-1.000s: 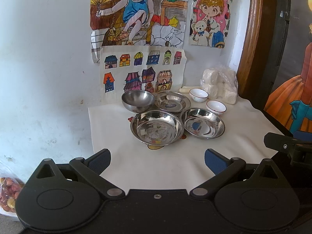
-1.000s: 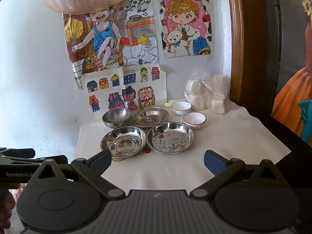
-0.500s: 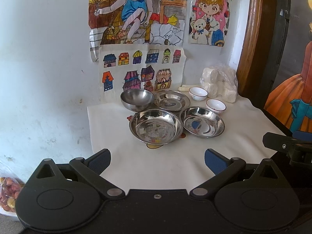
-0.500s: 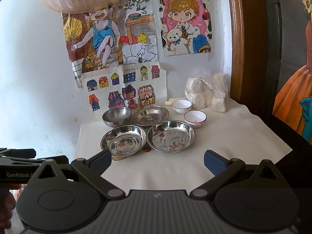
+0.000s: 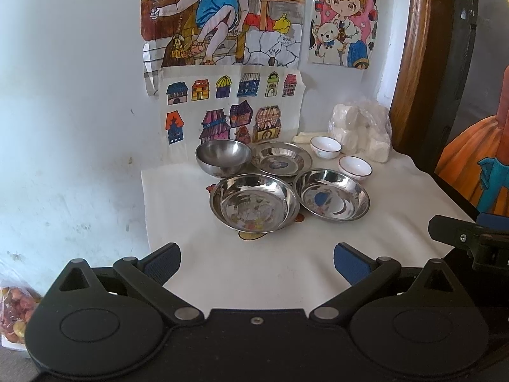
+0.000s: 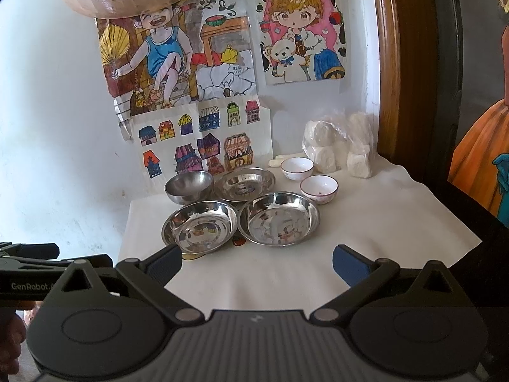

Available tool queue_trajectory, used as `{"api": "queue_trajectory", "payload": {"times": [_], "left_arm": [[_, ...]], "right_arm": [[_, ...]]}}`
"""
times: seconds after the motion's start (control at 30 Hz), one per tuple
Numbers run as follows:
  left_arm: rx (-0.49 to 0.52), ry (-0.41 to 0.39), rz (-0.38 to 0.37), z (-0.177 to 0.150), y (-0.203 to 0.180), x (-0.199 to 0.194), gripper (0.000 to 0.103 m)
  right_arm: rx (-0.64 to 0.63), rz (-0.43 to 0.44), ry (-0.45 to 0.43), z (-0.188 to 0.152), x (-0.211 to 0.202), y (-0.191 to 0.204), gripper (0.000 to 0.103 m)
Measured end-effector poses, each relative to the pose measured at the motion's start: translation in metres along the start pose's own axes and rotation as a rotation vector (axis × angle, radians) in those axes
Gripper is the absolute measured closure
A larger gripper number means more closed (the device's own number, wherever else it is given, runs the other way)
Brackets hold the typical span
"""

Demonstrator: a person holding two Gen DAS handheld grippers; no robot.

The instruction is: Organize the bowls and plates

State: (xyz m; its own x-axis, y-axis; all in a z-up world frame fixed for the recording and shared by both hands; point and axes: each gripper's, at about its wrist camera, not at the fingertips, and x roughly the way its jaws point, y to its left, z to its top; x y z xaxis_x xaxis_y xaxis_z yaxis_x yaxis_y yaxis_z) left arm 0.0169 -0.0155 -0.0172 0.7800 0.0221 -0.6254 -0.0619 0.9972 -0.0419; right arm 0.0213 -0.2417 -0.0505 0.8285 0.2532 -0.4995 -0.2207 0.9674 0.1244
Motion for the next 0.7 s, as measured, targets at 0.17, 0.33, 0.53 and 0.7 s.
{"api": "queue_trajectory", "payload": {"times": [0.17,0.33,0.53,0.7], "left_arm": [[-0.003,0.019,0.011,0.003,-0.004,0.007,0.001],[-0.008,0.046,0.028,0.007,-0.008,0.016,0.001],[-0.031,0.097,0.057,0.014,-0.015,0.038,0.001],[-0.112,0.179,0.109,0.022,-0.023,0.071,0.001]], "right_arm": [[0.002,0.013,0.017,0.002,0.01,-0.006,0.0],[0.002,0.03,0.041,0.002,0.022,-0.013,0.0],[-0.007,0.06,0.083,0.005,0.042,-0.025,0.0],[-0.048,0.139,0.181,0.01,0.073,-0.042,0.0]]}}
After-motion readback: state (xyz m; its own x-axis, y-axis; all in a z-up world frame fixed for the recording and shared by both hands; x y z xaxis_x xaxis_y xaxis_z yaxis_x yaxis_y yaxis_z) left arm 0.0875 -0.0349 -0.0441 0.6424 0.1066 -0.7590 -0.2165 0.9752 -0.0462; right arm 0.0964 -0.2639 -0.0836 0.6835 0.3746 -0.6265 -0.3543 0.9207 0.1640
